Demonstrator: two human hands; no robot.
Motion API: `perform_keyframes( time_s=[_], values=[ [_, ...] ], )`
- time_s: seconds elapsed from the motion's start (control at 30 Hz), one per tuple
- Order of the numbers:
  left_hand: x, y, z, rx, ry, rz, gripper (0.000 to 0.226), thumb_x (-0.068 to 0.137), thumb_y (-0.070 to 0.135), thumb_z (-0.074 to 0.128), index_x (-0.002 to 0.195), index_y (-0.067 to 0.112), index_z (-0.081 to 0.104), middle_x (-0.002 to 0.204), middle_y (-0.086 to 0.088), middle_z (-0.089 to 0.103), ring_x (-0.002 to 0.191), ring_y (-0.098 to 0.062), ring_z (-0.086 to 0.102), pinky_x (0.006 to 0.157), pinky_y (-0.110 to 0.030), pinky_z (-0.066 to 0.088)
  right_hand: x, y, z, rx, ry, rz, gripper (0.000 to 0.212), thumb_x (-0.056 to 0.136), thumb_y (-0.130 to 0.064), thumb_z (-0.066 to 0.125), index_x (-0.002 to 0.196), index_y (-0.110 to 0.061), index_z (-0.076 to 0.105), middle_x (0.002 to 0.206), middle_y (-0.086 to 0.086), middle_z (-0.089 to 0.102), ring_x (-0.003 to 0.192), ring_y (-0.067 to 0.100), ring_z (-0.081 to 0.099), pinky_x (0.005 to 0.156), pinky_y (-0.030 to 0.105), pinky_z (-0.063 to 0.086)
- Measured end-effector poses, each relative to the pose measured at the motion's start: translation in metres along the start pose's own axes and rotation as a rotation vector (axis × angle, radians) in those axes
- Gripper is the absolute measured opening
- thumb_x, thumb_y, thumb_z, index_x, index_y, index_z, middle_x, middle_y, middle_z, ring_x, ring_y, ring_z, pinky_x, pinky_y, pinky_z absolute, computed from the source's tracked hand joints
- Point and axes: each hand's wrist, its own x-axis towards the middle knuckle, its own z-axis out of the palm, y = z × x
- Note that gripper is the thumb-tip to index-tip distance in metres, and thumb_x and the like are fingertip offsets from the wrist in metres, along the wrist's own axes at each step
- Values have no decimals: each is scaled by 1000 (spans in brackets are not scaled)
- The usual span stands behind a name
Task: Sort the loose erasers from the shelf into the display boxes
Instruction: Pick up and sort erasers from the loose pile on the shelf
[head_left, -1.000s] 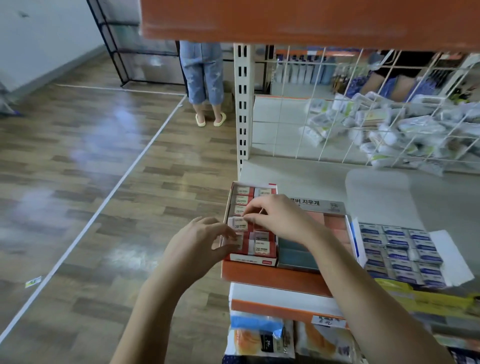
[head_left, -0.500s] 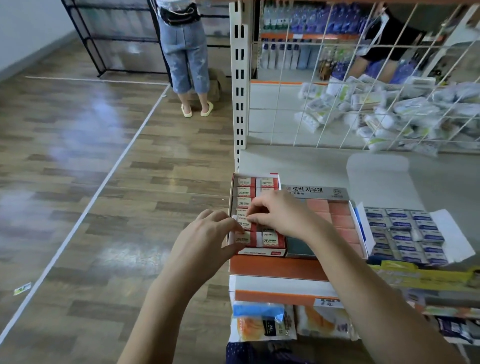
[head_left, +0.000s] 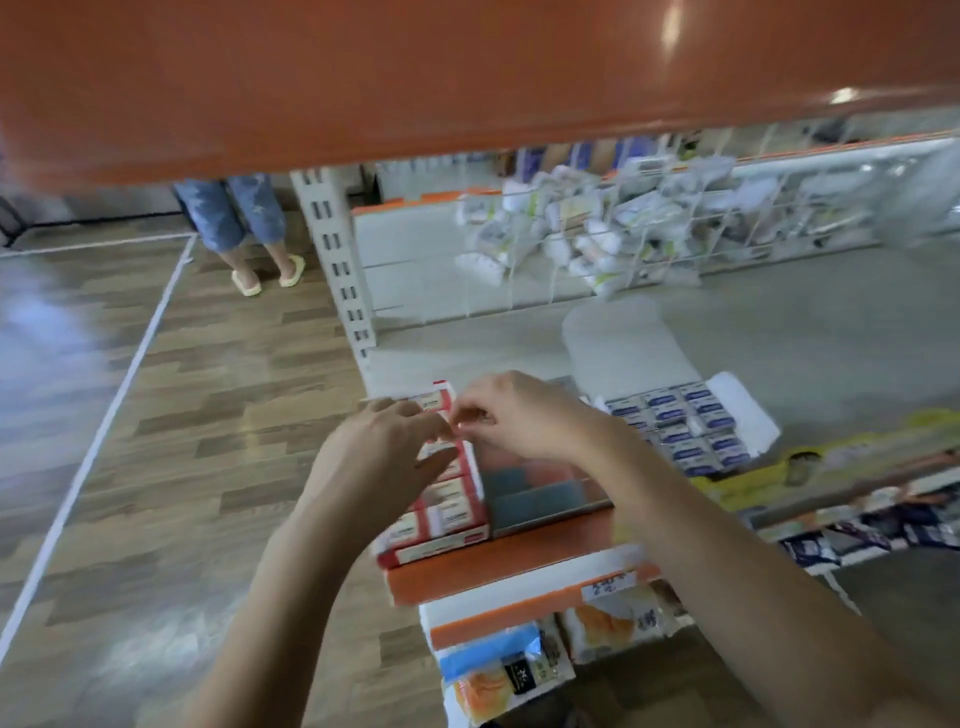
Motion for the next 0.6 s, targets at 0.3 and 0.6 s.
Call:
perform_keyframes(
  time_s=[0.3,0.6],
  values=[
    [154,170,45,106,-58,265,34,93,45,46,122,29,53,119,3,58,113,-20,49,92,-34,41,-144,168,-85,-174,299,366,38,91,-35,56,125,-18,55,124,4,55,118,20,48,95,37,42],
    [262,439,130,108,-154,501,45,92,47,47,131,26,45,133,-3,49,124,-25,43,96,-35,37,-340,360,-142,-135,394,703,44,89,-28,61,129,-13,52,127,9,52,116,24,51,96,29,36]
  ],
)
